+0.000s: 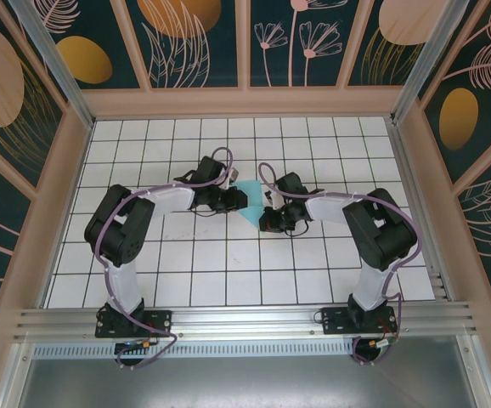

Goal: Fold a paper plane with a square sheet of paper (fold left side to right side)
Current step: Third fold the triangle at the center of the table.

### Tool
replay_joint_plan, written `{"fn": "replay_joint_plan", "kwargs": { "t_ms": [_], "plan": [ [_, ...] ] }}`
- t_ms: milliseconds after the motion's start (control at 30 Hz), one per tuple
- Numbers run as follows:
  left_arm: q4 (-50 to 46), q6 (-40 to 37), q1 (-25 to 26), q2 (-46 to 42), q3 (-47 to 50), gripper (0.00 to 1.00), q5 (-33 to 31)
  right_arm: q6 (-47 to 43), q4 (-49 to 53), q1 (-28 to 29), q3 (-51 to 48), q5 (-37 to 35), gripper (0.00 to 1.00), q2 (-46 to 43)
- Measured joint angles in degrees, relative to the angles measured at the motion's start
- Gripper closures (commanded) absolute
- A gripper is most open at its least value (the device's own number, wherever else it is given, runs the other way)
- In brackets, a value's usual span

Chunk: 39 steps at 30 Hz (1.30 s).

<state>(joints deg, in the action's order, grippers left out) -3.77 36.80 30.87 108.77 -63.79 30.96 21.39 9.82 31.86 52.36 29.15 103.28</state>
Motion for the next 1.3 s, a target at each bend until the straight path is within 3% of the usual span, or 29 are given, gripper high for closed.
{"fn": "replay_joint_plan", "kwargs": {
  "t_ms": [300,767,1300],
  "plan": [
    [2.3,3.5,4.4,-1.1,2.5,0.77,0.1,0.0,0.0,0.0,0.0,0.0,0.98,0.0],
    [5.8,7.1,5.2,2.9,2.6,0.78,1.8,0.0,0.0,0.0,0.0,0.0,0.99,0.0],
    [4.7,6.3,4.8,5.2,1.4,0.78,-0.4,0.2,0.5,0.0,0.1,-0.6,1.0,0.0]
  ]
}}
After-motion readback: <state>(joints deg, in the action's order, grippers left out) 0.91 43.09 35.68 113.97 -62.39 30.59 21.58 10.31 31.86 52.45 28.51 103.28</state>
